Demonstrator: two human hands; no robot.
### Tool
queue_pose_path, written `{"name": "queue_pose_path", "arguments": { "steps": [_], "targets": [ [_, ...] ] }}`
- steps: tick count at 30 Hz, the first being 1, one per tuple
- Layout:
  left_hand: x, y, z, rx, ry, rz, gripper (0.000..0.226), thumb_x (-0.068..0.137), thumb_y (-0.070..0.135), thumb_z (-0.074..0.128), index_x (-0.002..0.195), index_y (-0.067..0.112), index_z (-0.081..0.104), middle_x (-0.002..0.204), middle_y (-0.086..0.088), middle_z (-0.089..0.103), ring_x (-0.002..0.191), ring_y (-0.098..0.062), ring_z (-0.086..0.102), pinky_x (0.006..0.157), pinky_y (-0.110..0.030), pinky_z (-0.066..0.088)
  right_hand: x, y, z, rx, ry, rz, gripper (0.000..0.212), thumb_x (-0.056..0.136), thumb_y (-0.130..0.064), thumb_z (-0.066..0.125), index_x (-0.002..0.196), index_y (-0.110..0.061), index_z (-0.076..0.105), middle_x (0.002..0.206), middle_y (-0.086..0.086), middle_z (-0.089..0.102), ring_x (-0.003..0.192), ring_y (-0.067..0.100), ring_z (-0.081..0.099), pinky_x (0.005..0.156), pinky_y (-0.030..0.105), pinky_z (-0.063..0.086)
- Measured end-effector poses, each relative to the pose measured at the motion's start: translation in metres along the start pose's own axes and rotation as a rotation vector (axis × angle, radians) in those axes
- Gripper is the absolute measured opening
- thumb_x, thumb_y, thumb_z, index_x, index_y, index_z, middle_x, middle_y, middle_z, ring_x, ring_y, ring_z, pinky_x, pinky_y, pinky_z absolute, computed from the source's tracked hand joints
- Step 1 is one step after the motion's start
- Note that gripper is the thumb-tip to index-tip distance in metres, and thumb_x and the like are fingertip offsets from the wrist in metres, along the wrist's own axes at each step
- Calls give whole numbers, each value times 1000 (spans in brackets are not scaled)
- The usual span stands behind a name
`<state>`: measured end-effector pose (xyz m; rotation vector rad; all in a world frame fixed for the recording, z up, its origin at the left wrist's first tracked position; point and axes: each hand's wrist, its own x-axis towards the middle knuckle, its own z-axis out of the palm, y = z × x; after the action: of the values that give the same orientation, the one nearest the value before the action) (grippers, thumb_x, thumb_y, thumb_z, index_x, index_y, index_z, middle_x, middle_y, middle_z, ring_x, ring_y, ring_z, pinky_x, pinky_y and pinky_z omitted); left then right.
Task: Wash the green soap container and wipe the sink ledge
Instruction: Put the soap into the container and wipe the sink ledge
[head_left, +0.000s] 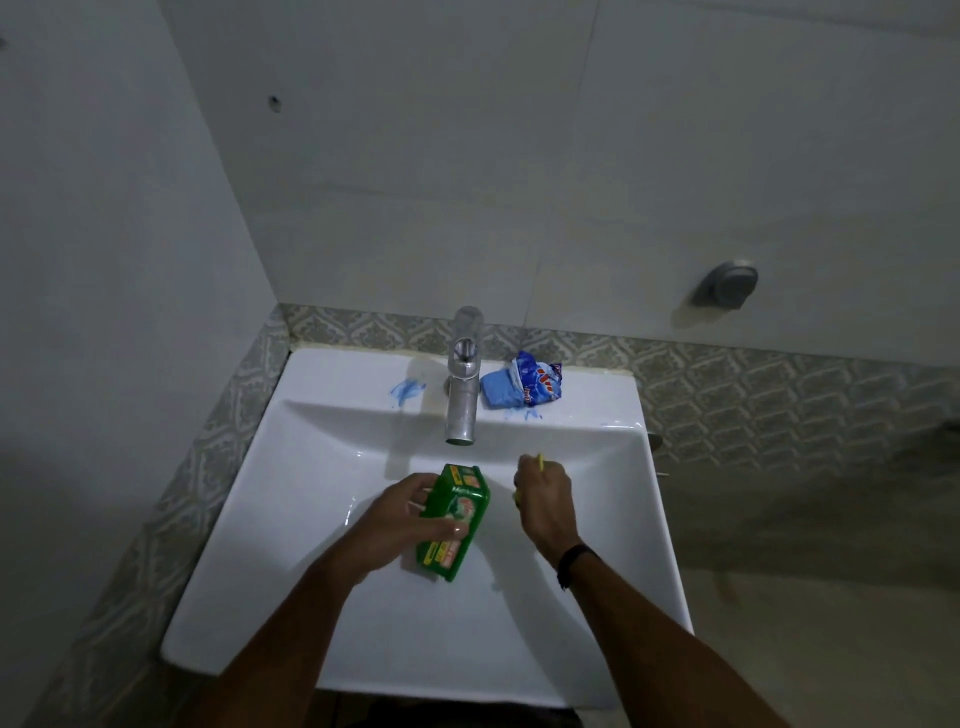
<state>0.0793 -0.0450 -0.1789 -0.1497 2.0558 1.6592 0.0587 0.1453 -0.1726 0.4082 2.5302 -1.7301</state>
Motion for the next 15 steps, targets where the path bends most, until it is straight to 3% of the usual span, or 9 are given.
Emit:
{"name": "queue_pose_path", "arguments": {
  "steps": [2, 6, 8, 10, 12, 15],
  "targets": [
    [-2, 3, 1, -41, -4, 9, 58, 71, 20, 84, 121, 23, 55, 115, -3, 65, 100, -16, 66, 72, -24, 57, 0, -3, 2, -49, -19, -62, 33, 92, -23, 37, 60, -14, 43, 55, 1, 37, 49, 12, 32, 52, 31, 29],
    [-3, 6, 2, -79, -13, 20, 56, 74, 21, 79, 124, 23, 53, 115, 1, 65, 101, -13, 66, 70, -20, 55, -7, -1, 8, -162, -23, -119, 32, 90, -18, 35, 60, -12, 43, 57, 1, 36, 50, 9, 32, 45, 12, 28],
    [-3, 6, 2, -79, -13, 16, 55, 74, 22, 79, 123, 24, 54, 114, 1, 65, 101, -14, 65, 71, -22, 55, -8, 6, 9, -115, 1, -98, 35, 89, -13, 39, 55, -12, 39, 54, 2, 36, 47, 8, 33, 42, 12, 28],
    [-3, 7, 2, -79, -15, 18, 55, 75, 23, 79, 123, 24, 54, 115, 1, 65, 102, -15, 65, 72, -22, 55, -9, 6, 7, -110, -17, -79, 34, 95, -5, 39, 63, -14, 42, 61, -2, 38, 52, 3, 33, 47, 15, 28],
    [-2, 9, 2, -87, -15, 22, 53, 76, 23, 77, 123, 23, 54, 114, 0, 65, 102, -14, 65, 71, -20, 54, -6, -1, 3, -63, -34, -3, 34, 100, -12, 35, 68, -22, 40, 72, -4, 39, 63, 6, 37, 57, 17, 34],
    [-1, 12, 2, -119, -18, 30, 55, 75, 21, 77, 125, 20, 53, 113, 0, 66, 101, -15, 66, 73, -22, 55, 2, -6, 0, -14, -4, 15, 36, 100, -16, 37, 65, -25, 38, 70, -6, 41, 63, 7, 40, 57, 11, 36]
  ]
}}
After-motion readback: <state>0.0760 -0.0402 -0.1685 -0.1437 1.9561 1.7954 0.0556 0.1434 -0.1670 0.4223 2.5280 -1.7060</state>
